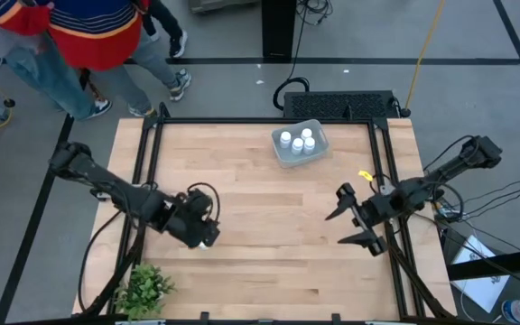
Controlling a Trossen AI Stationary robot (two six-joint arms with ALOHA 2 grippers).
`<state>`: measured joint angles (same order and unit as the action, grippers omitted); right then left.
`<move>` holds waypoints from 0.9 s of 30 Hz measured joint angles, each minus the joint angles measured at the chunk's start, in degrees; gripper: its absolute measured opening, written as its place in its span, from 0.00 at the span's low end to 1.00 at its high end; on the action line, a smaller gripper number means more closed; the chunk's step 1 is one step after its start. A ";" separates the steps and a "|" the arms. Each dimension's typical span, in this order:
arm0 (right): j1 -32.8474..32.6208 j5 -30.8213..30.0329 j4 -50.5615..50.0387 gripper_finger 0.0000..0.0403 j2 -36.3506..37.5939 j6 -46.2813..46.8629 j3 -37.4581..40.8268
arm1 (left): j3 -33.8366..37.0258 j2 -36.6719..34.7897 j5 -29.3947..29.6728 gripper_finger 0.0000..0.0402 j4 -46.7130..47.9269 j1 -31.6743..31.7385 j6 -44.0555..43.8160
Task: Pick and place pill bottles into a basket
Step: Put the white medicine bottle into the gray bin
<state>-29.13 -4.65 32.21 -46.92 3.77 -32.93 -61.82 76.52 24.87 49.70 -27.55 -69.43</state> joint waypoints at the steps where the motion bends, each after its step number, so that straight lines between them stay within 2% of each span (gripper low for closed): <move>1: -0.15 -0.02 0.61 0.68 -0.02 -0.46 0.00 | -1.52 0.88 -0.55 0.64 3.78 -0.60 -1.85; 4: -0.23 -0.04 1.72 0.68 0.00 -2.09 0.00 | -4.31 4.22 -2.54 0.64 9.70 -2.03 -6.32; 8: -0.23 -0.04 3.09 0.67 0.00 -3.18 0.00 | -4.35 8.37 -7.40 0.64 11.09 -2.17 -6.73; 12: -0.23 -0.06 3.15 0.67 0.00 -4.45 0.00 | -4.33 10.99 -9.62 0.64 10.70 -1.62 -7.17; 23: -0.23 -0.09 2.71 0.67 0.00 -4.55 0.00 | -4.33 11.64 -13.19 0.64 11.18 -3.58 -9.04; 27: -0.23 -0.08 2.71 0.67 -0.04 -4.40 0.00 | -4.33 11.64 -12.84 0.64 11.67 -4.60 -9.82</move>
<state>-29.36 -4.73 34.92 -46.96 -0.62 -32.93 -66.15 88.16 12.03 61.38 -32.15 -79.25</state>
